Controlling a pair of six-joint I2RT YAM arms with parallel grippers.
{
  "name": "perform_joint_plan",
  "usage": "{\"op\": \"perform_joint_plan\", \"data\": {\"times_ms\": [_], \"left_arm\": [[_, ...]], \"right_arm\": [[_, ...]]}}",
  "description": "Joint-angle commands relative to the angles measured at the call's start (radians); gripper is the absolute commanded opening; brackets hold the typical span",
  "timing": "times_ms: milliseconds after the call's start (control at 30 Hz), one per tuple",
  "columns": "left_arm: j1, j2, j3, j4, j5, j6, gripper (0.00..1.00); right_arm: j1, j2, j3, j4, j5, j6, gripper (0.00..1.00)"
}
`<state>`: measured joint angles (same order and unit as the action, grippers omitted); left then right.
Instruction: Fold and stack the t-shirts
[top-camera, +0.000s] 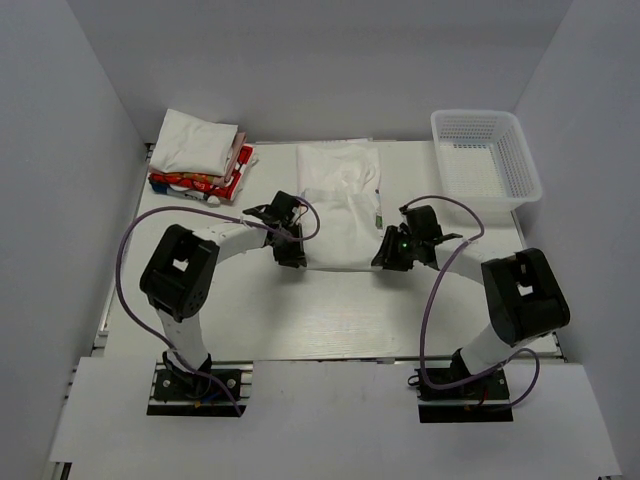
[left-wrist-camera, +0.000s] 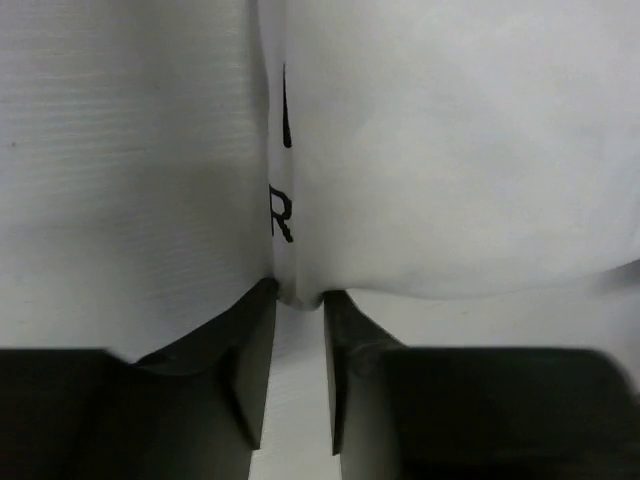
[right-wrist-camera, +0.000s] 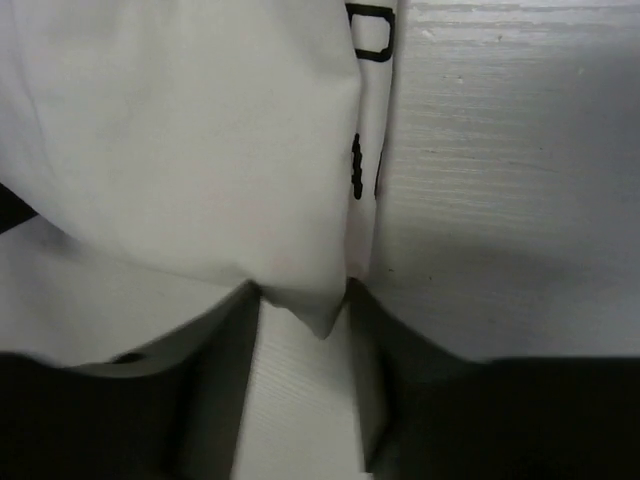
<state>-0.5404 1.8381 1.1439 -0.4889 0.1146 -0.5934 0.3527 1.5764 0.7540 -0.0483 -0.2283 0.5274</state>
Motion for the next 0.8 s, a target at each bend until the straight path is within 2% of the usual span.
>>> {"op": "perform_joint_plan", "data": {"times_ms": [0, 33, 67, 167, 200, 233, 267, 300, 333, 400, 467, 600, 700, 767], "left_arm": [[-0.001, 0.018, 0.004, 0.038, 0.046, -0.008, 0.29], [-0.001, 0.018, -0.027, 0.038, 0.046, -0.008, 0.10], [-0.001, 0.004, -0.027, 0.038, 0.046, -0.017, 0.00], [-0.015, -0.057, -0.016, -0.062, 0.020, -0.017, 0.00], [-0.015, -0.135, -0.039, -0.079, 0.020, -0.017, 0.00], [-0.024, -0.182, -0.058, -0.088, 0.037, -0.005, 0.00], [-0.033, -0.233, -0.074, -0.100, 0.071, -0.005, 0.00], [-0.044, -0.334, -0.110, -0.100, 0.113, -0.005, 0.00], [-0.044, -0.383, -0.125, -0.109, 0.114, -0.005, 0.00], [-0.053, -0.482, -0.169, -0.096, 0.155, -0.035, 0.00], [-0.053, -0.578, -0.179, -0.073, 0.186, -0.046, 0.00], [-0.062, -0.605, -0.054, -0.100, 0.206, -0.033, 0.00], [-0.062, -0.580, 0.040, -0.145, 0.105, -0.032, 0.00], [-0.052, -0.537, 0.082, -0.172, -0.016, -0.049, 0.00]], "right_arm": [[-0.006, 0.030, 0.001, 0.066, -0.065, 0.014, 0.36], [-0.006, 0.036, -0.010, 0.073, -0.074, 0.014, 0.08], [-0.006, 0.036, -0.012, 0.071, -0.089, 0.013, 0.00], [-0.004, -0.032, -0.022, -0.002, -0.115, -0.020, 0.00], [-0.004, -0.056, -0.019, -0.036, -0.114, -0.029, 0.00], [0.002, -0.150, -0.016, -0.147, -0.108, -0.050, 0.00], [0.005, -0.188, -0.024, -0.183, -0.108, -0.062, 0.00], [0.005, -0.308, -0.034, -0.282, -0.136, -0.069, 0.00], [0.002, -0.309, -0.035, -0.283, -0.141, -0.069, 0.00], [0.002, -0.459, -0.027, -0.413, -0.134, -0.064, 0.00], [0.002, -0.569, 0.010, -0.468, -0.120, -0.055, 0.00], [-0.004, -0.602, 0.140, -0.501, -0.102, -0.041, 0.00], [-0.003, -0.569, 0.201, -0.450, -0.076, -0.044, 0.00], [-0.006, -0.526, 0.226, -0.426, -0.010, -0.032, 0.00]]}}
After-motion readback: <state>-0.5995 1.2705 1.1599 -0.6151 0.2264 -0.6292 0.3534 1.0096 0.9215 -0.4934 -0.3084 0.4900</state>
